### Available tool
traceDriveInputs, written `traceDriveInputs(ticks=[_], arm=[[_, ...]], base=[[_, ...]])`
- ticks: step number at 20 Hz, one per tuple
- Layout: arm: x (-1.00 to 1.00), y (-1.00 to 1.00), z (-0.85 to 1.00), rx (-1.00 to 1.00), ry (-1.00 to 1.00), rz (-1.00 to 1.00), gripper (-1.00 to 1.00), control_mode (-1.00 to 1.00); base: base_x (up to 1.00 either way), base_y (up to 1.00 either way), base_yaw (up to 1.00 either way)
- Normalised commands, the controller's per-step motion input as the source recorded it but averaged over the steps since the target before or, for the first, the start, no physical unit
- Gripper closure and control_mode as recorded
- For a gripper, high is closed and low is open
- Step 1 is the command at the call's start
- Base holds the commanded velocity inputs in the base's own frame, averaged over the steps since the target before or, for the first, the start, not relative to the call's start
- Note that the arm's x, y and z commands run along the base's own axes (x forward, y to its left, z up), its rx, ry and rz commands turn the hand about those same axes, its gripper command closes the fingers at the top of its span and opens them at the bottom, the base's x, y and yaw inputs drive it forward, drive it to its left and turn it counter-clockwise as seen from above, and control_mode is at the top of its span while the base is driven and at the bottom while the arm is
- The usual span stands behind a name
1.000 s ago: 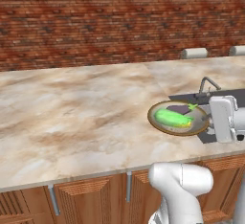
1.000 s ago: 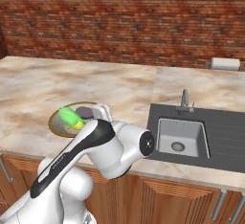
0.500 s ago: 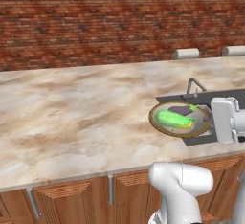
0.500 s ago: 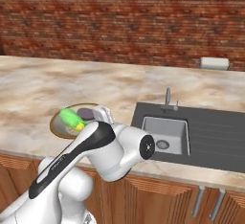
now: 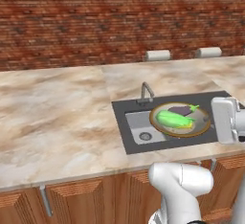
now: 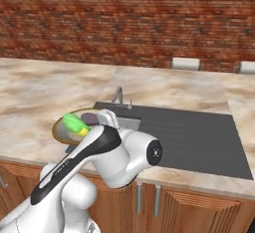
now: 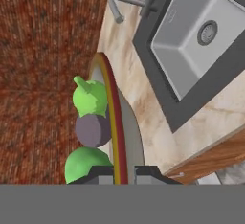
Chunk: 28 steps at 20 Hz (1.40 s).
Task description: Dump the eggplant and corn from the bowl so the bowl can be washed. Place the bowl in the sink after clearing the leftovers.
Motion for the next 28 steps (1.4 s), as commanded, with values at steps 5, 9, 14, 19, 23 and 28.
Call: traceDriveInputs(ticks=[5,9,14,19,23,28], arm=[[0.00,0.00,0.00,0.00,0.00,0.00,1.00,1.00],[0.00,0.00,0.00,0.00,0.00,0.00,1.00,1.00],[0.00,0.00,0.00,0.00,0.00,0.00,1.00,1.00],[0.00,0.00,0.00,0.00,0.00,0.00,1.00,1.00],[0.00,0.00,0.00,0.00,0.00,0.00,1.00,1.00],[0.00,0.00,0.00,0.00,0.00,0.00,1.00,1.00]], base=[[0.00,-0.83,0.00],[0.01,-0.37,0.00],[0.14,-0.02,0.00],[0.23,-0.11,0.00],[0.29,-0.08,0.00],[0.34,-0.10,0.00]])
